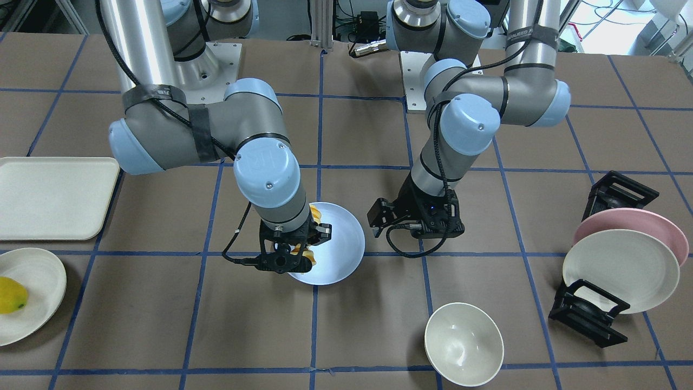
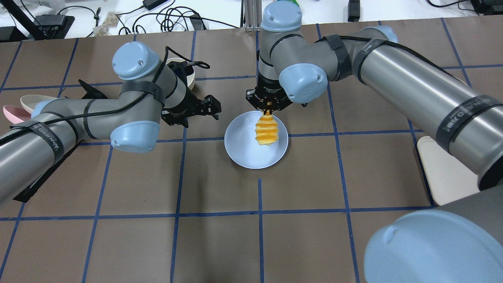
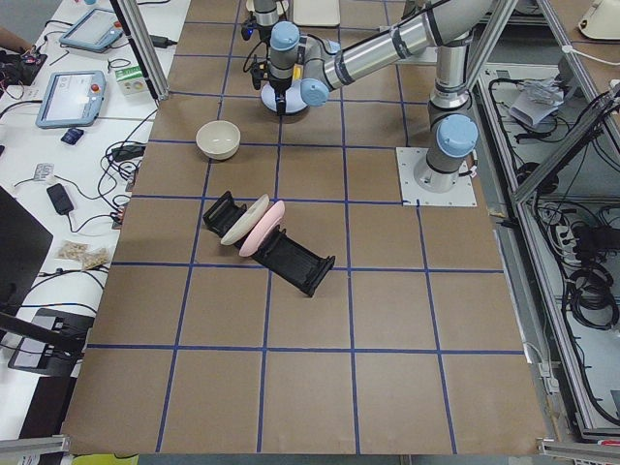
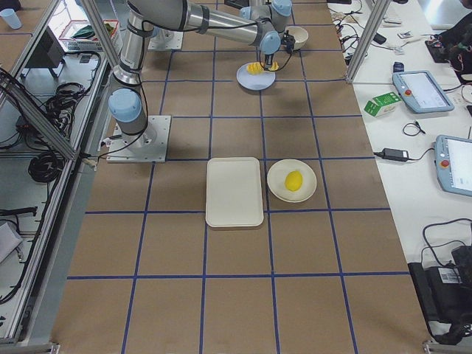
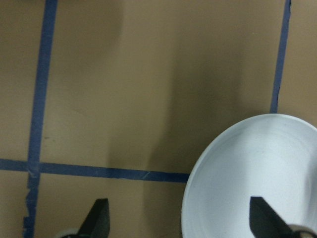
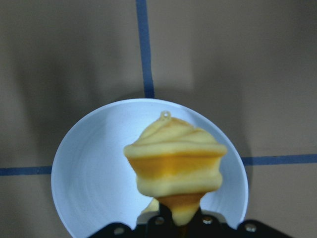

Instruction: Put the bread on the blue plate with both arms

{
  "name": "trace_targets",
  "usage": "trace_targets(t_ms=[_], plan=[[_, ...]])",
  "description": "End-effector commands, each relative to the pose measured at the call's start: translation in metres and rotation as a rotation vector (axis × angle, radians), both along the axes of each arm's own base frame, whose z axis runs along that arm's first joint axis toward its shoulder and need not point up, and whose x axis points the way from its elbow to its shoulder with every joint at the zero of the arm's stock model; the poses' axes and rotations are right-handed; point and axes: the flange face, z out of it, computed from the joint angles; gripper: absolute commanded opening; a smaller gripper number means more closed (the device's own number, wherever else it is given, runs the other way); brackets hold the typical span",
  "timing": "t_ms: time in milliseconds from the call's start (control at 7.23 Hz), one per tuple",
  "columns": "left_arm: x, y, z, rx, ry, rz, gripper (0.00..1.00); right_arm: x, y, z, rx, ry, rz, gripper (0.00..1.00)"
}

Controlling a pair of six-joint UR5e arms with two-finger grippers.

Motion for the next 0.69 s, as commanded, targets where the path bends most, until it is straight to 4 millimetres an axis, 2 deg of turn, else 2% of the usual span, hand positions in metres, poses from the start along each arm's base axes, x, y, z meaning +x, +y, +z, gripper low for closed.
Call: trace_targets(t_ms=[0,138,277,415,553], plan=[[0.022,0.014,0.088,0.049,-0.109,-0.08,1.0,0.014,0.013,-0.017,0.03,0.009,0.012,0.0],[0.032,0.025,0.114,0.066,-0.125,-0.112,1.0,0.02,0.029,-0.034,0.064,0.023,0.026,0.0],[0.049,0.037,0.15,0.053,-0.21,-0.19,1.0,0.02,0.037,-0.044,0.084,0.027,0.028,0.0],[0.057,0.054,0.183,0.106,-0.216,-0.192,1.0,0.022,0.042,-0.05,0.094,0.029,0.032,0.0],[0.056,0.063,0.194,0.115,-0.213,-0.195,1.0,0.026,0.042,-0.049,0.09,-0.013,0.03,0.05]])
